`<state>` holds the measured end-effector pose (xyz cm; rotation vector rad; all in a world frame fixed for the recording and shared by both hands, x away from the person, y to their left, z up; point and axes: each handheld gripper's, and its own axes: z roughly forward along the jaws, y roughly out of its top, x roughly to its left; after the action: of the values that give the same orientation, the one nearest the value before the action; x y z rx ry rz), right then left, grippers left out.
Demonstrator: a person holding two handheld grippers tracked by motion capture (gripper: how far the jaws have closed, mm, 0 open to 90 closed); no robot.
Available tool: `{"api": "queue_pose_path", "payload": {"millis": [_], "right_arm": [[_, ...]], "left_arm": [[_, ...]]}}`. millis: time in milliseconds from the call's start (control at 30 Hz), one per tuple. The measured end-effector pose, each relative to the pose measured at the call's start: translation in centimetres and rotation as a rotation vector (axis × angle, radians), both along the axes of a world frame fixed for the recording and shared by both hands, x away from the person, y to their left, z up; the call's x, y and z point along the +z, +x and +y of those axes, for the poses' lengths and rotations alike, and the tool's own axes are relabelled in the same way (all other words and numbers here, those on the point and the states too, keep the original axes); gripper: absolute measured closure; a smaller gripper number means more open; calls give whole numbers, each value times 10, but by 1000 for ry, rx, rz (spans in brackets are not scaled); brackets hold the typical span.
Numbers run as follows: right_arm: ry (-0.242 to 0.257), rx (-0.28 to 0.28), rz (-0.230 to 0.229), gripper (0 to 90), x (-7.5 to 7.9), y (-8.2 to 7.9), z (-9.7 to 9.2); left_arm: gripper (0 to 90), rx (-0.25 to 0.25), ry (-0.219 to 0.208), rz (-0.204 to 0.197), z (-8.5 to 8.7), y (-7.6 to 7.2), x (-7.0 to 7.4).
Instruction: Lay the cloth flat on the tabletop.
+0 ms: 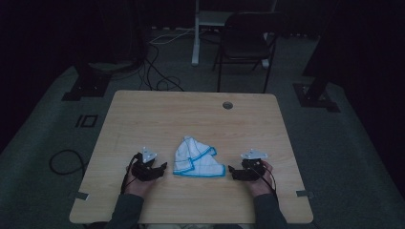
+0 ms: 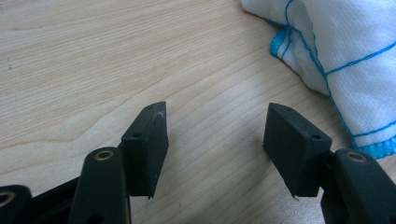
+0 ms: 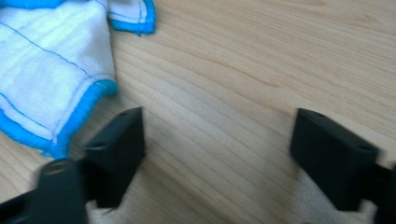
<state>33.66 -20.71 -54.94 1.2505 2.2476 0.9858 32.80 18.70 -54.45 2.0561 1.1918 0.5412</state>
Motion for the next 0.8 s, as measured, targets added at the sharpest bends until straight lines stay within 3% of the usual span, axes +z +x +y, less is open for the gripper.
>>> {"api": "queue_pose_path", "payload": {"millis": [167, 433, 533, 800], "right_arm": [[11, 3, -17, 453, 2, -3, 7], [19, 0, -40, 523, 6, -7, 9], [23, 15, -58, 572, 8, -10, 11], [23, 29, -85, 573, 12, -15, 17]], "left_arm": [[514, -24, 0, 3, -1, -3, 1], [570, -66, 6, -2, -6, -9, 5], [571, -84, -5, -27, -11, -12, 13], [561, -108, -39, -73, -18, -17, 35]]}}
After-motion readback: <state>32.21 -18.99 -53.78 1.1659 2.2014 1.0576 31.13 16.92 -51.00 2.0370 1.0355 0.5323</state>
